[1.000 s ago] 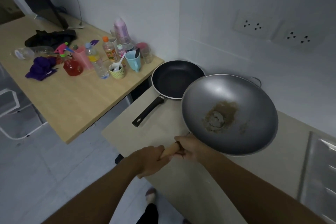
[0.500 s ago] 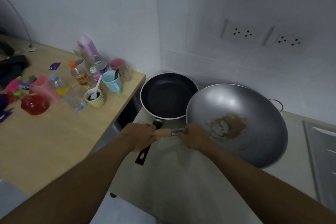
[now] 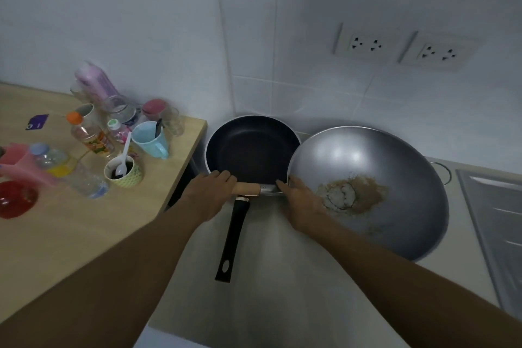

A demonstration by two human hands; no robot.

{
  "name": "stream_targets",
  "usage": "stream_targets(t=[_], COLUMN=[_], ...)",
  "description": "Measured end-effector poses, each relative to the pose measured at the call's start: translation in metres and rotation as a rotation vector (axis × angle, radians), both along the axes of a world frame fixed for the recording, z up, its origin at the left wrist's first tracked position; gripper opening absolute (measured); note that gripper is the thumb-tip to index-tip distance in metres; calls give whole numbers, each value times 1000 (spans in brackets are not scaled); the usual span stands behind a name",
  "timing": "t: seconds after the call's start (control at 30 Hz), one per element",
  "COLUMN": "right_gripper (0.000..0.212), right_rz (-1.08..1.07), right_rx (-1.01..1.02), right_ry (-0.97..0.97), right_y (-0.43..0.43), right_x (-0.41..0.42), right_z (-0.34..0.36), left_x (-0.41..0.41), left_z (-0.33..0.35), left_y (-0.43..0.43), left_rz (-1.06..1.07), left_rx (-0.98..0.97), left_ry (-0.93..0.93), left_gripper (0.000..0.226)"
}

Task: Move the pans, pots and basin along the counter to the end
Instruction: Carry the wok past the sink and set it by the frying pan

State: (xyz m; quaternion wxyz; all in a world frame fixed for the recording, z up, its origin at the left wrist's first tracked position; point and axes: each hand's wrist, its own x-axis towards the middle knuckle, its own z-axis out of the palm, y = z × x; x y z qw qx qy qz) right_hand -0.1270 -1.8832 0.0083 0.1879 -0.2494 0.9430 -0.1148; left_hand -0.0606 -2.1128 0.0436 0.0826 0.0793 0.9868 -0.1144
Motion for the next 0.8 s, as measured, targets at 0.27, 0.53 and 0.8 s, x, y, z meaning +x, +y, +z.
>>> stream_targets(t=[0.27,0.53,0.8], right_gripper=[84,82,56], right_rz=[-33,-52,-223], right_rx=[0,-30,-276], right_ry=[-9,-21,-35], right_y=[-11,-9,10], right_x=[-5,-6,-1], right_z=[-8,-9,0], left_x=[-10,-12,-20], left_z=[-1,-3,2], left_y=[-5,-5,11], left_rz=[-1,-2,-17], left_rx=[5,34,85], left_ry=[-28,-18,-45], left_gripper=[46,46,55])
